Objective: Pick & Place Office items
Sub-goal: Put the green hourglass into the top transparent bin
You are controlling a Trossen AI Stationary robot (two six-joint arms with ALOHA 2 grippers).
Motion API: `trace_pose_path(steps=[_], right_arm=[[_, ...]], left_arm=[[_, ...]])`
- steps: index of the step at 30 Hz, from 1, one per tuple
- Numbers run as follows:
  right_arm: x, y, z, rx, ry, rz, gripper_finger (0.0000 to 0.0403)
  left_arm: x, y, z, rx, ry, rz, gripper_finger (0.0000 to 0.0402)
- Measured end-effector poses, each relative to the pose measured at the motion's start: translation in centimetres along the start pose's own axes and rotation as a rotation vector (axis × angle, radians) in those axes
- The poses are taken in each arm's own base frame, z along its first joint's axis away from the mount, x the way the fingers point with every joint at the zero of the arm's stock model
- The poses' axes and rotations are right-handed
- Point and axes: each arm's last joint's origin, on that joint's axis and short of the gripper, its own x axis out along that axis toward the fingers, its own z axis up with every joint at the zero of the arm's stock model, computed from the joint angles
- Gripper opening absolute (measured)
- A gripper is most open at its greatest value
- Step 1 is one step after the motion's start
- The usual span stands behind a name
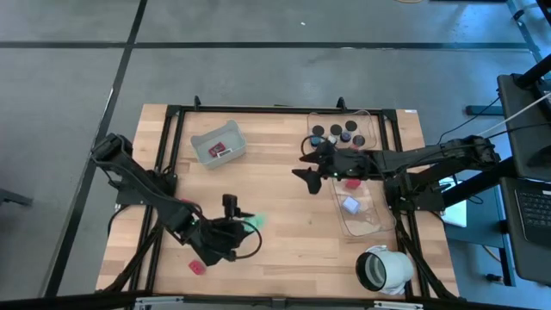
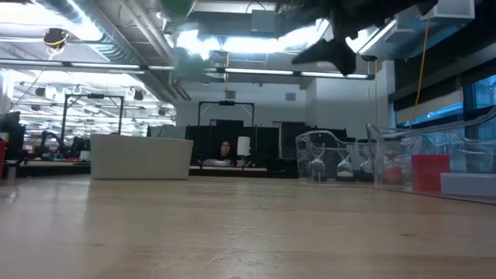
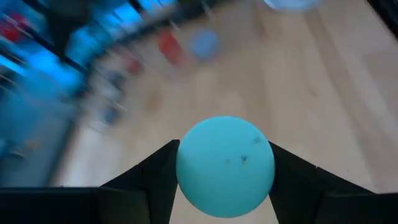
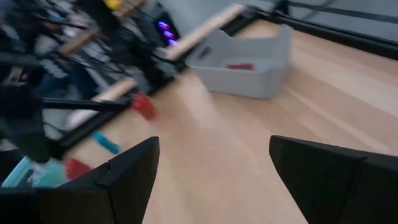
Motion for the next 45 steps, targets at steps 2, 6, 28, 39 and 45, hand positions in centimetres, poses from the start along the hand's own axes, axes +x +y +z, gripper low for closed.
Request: trace_pose_path(steps=[2,6,28,39,45], right_arm=[[-0.1,0.5,0.3,0.007,-0.025,0.057,0.0306],[-0.3,1.5,0.7,0.025,-0.066,0.164,0.0306],[-3.5,6.3,3.1,0.174,-0.282,0.781,0.0306],[-4.7,6.9,4.1,0.116,-0.432,0.909,0.0306],[-5.2,7.0,4.4,0.101,-0.464,0.967,0.0306]], left_arm=[[-0.6,0.6,1.5,0.039,-0.045,0.067,0.0199],[-2.0,1.7,4.3,0.075,-0.121,0.174,0.0199],[-6.9,5.3,13.4,0.239,-0.504,0.288,0.0199],[-5.5,8.1,14.5,0.288,-0.591,0.327,0.0199],[-5.0,8.8,14.9,0.309,-0.639,0.323,0.0201]])
